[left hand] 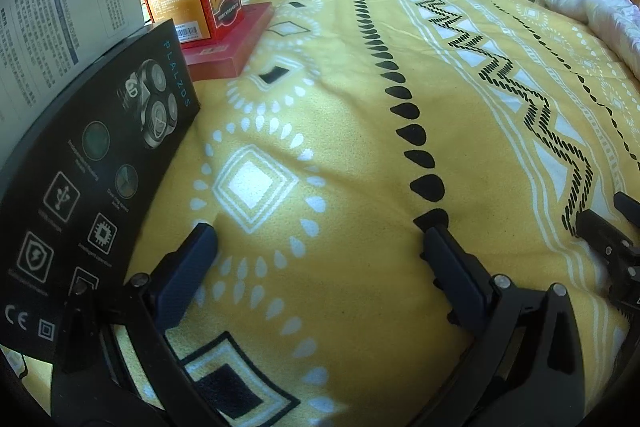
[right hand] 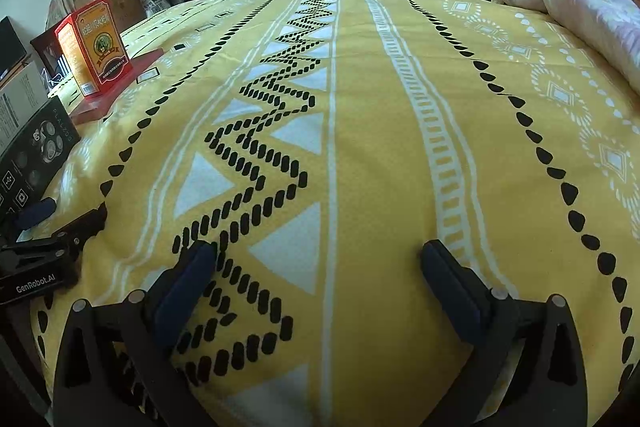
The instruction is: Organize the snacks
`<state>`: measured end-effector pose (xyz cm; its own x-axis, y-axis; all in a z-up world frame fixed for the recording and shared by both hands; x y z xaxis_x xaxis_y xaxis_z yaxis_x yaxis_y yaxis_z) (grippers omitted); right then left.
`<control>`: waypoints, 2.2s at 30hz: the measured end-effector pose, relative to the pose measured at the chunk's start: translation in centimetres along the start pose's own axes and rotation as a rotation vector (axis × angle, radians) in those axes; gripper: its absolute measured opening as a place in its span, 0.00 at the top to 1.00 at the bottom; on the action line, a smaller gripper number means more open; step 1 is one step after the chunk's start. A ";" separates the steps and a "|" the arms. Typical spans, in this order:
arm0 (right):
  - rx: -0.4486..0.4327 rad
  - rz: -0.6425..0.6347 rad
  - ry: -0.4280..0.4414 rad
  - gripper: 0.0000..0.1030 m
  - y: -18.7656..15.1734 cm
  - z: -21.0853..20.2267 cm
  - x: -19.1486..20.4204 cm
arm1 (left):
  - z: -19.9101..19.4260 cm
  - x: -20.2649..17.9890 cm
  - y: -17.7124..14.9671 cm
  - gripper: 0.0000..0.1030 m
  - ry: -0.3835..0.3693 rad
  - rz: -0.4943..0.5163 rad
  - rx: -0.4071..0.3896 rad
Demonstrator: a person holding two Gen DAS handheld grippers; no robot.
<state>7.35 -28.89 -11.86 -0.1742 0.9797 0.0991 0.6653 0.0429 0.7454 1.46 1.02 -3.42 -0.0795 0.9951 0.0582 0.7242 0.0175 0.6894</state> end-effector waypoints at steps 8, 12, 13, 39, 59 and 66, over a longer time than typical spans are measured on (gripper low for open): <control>0.002 -0.002 -0.002 0.00 0.0 0.0 0.0 | 0.0 0.0 0.0 0.00 0.000 0.000 0.000; 0.000 0.001 0.003 0.00 0.0 0.0 -0.1 | 0.0 0.0 0.0 0.00 0.000 0.000 0.000; 0.001 0.000 0.002 0.00 0.0 0.0 -0.1 | 0.0 0.0 0.0 0.00 0.000 0.000 0.000; 0.000 0.012 0.014 0.00 -0.1 0.0 -0.2 | 0.0 0.0 0.0 0.00 0.000 0.000 0.000; -0.035 0.107 0.128 0.00 0.1 -0.7 -1.4 | 0.0 0.0 0.0 0.00 0.000 0.001 0.000; -0.034 0.111 0.134 0.00 0.2 -0.6 -1.3 | 0.0 0.0 0.0 0.00 0.000 0.001 0.000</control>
<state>7.25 -30.27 -11.49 -0.1975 0.9431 0.2674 0.6613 -0.0732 0.7465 1.42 1.01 -3.41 -0.0787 0.9952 0.0589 0.7240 0.0164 0.6896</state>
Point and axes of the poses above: each gripper's, at about its wrist camera, not at the fingertips, and z roughly the way its jaws point, x to its left, y to its top, the point moved 5 cm from there along z, roughly the way its jaws point, and after that the axes turned 6 degrees about -x, right-handed, at the moved point
